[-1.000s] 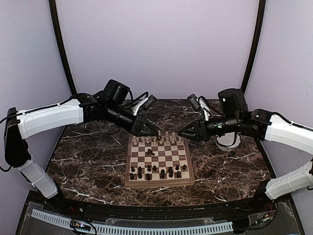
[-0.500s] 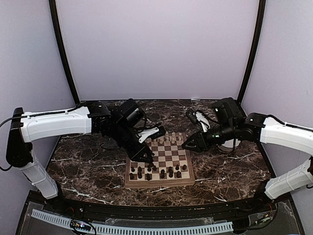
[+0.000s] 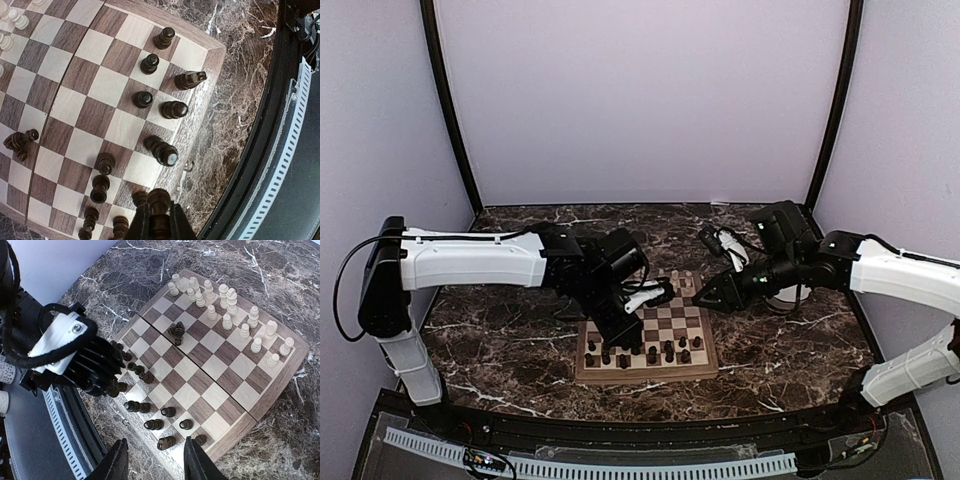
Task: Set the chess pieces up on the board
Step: Place the king at e8.
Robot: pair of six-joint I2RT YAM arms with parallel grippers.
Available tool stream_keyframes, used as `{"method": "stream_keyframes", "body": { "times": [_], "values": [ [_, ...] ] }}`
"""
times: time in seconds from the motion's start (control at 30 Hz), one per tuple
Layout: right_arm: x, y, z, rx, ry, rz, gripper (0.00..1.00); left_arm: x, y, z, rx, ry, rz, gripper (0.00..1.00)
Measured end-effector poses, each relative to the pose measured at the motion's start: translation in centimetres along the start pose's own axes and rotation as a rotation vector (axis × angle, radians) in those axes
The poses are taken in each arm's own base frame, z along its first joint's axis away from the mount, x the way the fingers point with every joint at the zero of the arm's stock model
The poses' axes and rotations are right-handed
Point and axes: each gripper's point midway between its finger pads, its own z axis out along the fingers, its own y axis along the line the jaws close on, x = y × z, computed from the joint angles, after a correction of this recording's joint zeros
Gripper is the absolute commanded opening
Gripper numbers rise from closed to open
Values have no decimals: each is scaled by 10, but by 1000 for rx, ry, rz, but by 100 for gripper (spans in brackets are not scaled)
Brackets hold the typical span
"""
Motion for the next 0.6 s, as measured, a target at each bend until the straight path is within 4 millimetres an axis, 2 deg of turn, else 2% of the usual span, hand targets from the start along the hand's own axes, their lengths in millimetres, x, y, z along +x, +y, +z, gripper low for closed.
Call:
{"method": "stream_keyframes", "body": {
  "times": [0.3, 0.6],
  "values": [
    [9, -4, 3, 9, 21, 9, 39, 5, 4, 14, -17, 36, -4, 5],
    [11, -5, 4, 10, 24, 10, 39, 10, 8, 26, -22, 65, -9, 7]
  ]
}}
